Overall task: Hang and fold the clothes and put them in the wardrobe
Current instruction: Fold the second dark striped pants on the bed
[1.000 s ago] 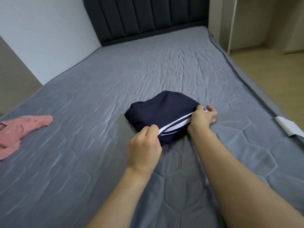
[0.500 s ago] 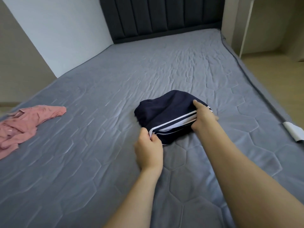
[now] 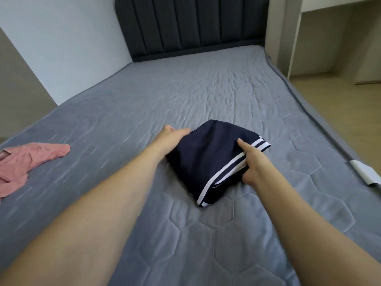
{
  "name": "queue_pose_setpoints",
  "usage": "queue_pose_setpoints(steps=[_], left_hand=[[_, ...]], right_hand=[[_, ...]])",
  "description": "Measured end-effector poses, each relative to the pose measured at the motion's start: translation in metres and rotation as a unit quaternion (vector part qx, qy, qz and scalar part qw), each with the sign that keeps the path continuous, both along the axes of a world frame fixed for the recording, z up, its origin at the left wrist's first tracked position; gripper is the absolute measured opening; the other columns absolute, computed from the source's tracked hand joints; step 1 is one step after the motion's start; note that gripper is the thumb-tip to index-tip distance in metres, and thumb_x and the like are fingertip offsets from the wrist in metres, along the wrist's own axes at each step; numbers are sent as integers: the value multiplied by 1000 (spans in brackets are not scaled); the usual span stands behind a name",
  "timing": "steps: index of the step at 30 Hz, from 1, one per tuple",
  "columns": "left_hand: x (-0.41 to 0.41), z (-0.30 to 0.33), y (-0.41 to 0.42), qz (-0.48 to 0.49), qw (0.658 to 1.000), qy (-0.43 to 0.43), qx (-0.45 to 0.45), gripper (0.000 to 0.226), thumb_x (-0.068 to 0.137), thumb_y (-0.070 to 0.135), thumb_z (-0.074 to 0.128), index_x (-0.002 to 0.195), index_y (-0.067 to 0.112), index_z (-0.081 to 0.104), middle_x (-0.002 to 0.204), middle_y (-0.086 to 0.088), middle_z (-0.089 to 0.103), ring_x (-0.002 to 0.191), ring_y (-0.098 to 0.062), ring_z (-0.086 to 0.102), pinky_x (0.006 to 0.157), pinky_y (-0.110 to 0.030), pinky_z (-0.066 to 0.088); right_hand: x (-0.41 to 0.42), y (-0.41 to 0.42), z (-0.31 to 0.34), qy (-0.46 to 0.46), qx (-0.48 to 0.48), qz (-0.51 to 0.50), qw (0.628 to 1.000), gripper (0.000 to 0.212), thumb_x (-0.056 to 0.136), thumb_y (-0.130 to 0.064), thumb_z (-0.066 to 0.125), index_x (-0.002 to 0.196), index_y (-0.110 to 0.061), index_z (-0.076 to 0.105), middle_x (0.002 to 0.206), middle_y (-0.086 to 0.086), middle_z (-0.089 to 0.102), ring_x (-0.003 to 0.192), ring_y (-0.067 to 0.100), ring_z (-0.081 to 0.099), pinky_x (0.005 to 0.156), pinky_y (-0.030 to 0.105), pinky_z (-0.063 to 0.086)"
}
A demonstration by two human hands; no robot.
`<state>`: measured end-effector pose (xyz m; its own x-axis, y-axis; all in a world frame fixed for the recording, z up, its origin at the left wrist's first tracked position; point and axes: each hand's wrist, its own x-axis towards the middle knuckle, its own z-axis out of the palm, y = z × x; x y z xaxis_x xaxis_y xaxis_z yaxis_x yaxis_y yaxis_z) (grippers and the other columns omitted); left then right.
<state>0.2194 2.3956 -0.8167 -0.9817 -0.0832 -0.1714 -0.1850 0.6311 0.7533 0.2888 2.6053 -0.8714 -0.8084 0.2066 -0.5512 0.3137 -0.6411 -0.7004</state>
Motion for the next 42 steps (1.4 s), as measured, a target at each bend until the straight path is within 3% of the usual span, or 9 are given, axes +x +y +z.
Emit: queue_pose_setpoints(steps=[2, 5, 8, 12, 15, 20, 28, 35, 42], left_hand=[[-29, -15, 2, -83, 988, -112, 69, 64, 76, 65, 67, 119, 18, 64, 114, -2, 71, 100, -19, 68, 88, -31, 49], [-63, -26, 14, -161, 963, -181, 116, 71, 61, 73, 74, 109, 20, 75, 108, 0, 74, 97, -17, 72, 90, -33, 50], [-84, -24, 26, -176, 949, -231, 122, 76, 53, 67, 83, 109, 16, 75, 107, -6, 74, 99, -24, 71, 99, -39, 50], [-80, 7, 8, -131, 927, -314, 155, 61, 60, 51, 86, 106, 12, 75, 105, -10, 74, 98, -27, 71, 98, -41, 50], [-62, 71, -33, -89, 908, -283, 297, 56, 69, 42, 78, 115, 10, 70, 115, -9, 72, 108, -23, 68, 101, -37, 47], [-26, 265, -117, -67, 884, -244, 393, 50, 79, 29, 73, 125, 10, 63, 123, -8, 68, 112, -22, 66, 91, -33, 52], [90, 574, -299, 92, 862, -129, 481, 57, 61, 42, 89, 109, 15, 76, 123, -11, 68, 112, -27, 66, 81, -36, 57], [221, 707, -500, 237, 861, 17, 451, 51, 60, 45, 89, 103, 19, 78, 116, -8, 71, 105, -27, 69, 78, -36, 57], [314, 802, -680, 352, 832, 150, 402, 49, 74, 41, 82, 115, 16, 72, 111, -8, 73, 99, -30, 71, 79, -41, 57]], right_hand=[[-4, 2, -8, 9, -14, -19, 1000, 43, 78, -30, 76, 118, -17, 65, 102, 6, 73, 92, 28, 70, 82, 42, 55], [-15, 0, -19, 8, -25, -56, 998, 40, 78, -31, 77, 114, -16, 67, 100, 7, 74, 90, 29, 71, 84, 45, 55], [-23, 0, -11, 24, -38, -59, 997, 41, 81, -35, 75, 116, -15, 67, 102, 8, 74, 92, 30, 71, 85, 46, 55], [-25, -2, 45, 40, -49, -11, 998, 36, 85, -36, 70, 113, -13, 68, 101, 10, 74, 89, 30, 72, 70, 42, 58], [-26, -8, 128, 55, -9, 19, 998, 40, 83, -32, 73, 118, -14, 66, 106, 12, 73, 93, 31, 71, 70, 43, 59], [-35, -52, 334, 98, 65, 149, 982, 44, 81, -36, 74, 118, -13, 67, 109, 12, 72, 98, 29, 70, 68, 37, 59], [-17, -238, 661, 145, 119, 427, 885, 43, 73, -50, 78, 103, -19, 75, 112, 10, 71, 101, 27, 70, 73, 34, 58], [32, -471, 792, 202, 104, 522, 822, 51, 75, -44, 79, 112, -11, 70, 109, 11, 72, 98, 29, 70, 76, 39, 58], [87, -698, 875, 299, 82, 537, 784, 31, 85, -39, 71, 105, -16, 70, 99, 7, 75, 89, 25, 73, 72, 38, 59]])
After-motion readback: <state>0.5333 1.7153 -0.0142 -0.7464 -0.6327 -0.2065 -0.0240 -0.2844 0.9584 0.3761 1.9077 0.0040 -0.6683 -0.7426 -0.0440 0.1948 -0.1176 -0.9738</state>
